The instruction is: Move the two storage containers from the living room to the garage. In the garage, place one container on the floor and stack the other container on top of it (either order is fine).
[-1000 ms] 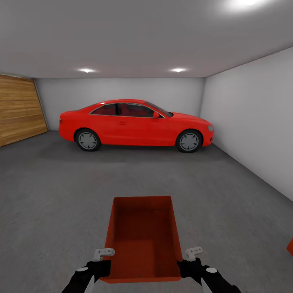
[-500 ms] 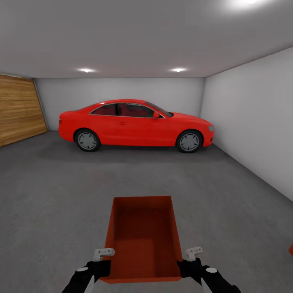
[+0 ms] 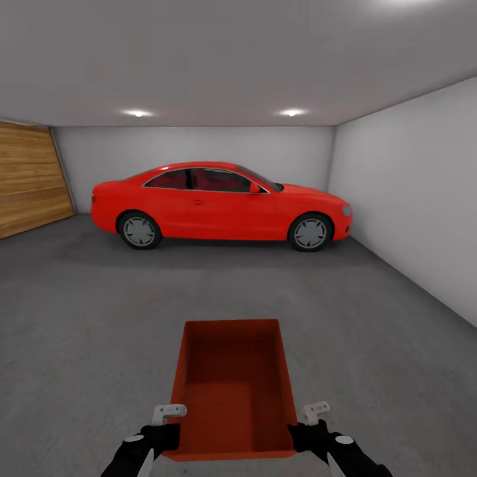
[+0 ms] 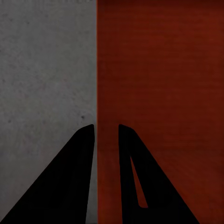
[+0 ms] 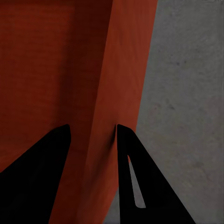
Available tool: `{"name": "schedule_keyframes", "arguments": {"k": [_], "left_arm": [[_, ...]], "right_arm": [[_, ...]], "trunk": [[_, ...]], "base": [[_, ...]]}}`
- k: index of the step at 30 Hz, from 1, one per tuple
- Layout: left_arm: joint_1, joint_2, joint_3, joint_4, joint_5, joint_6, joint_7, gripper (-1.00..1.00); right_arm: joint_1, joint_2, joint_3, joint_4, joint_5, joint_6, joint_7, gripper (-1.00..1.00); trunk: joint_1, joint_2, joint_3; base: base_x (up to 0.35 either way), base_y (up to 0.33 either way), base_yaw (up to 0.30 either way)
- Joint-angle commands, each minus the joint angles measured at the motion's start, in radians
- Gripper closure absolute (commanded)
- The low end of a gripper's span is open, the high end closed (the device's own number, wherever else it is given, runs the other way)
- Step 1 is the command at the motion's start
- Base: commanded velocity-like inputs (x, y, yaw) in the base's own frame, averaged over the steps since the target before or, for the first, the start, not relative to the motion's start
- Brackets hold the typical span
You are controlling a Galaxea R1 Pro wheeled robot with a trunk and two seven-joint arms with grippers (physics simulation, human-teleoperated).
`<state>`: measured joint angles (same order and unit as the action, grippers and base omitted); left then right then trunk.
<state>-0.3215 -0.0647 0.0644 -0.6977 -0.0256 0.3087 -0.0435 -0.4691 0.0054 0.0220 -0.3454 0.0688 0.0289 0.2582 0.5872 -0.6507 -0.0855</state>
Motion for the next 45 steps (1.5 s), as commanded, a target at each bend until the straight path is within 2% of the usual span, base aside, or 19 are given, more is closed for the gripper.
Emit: {"name": "schedule_keyframes", "arguments": {"k": [1, 27, 45], "left_arm": [[-0.001, 0.016, 0.009, 0.0, -0.025, 0.006, 0.022, 1.0], [-0.001, 0.017, 0.009, 0.0, -0.025, 0.006, 0.024, 1.0], [-0.001, 0.017, 0.009, 0.0, -0.025, 0.006, 0.024, 1.0]], "right_arm": [[0.0, -0.001, 0.021, -0.004, -0.009, -0.007, 0.1, 1.0], [0.0, -0.001, 0.021, -0.004, -0.01, -0.006, 0.101, 1.0], [0.0, -0.001, 0.021, -0.004, -0.011, -0.006, 0.101, 1.0]], "trunk": [[0.001, -0.001, -0.002], [0.001, -0.001, -0.002], [0.001, -0.001, -0.002]], "base": [[0.322, 0.0, 0.0], [0.324, 0.0, -0.006], [0.324, 0.0, -0.27]]}}
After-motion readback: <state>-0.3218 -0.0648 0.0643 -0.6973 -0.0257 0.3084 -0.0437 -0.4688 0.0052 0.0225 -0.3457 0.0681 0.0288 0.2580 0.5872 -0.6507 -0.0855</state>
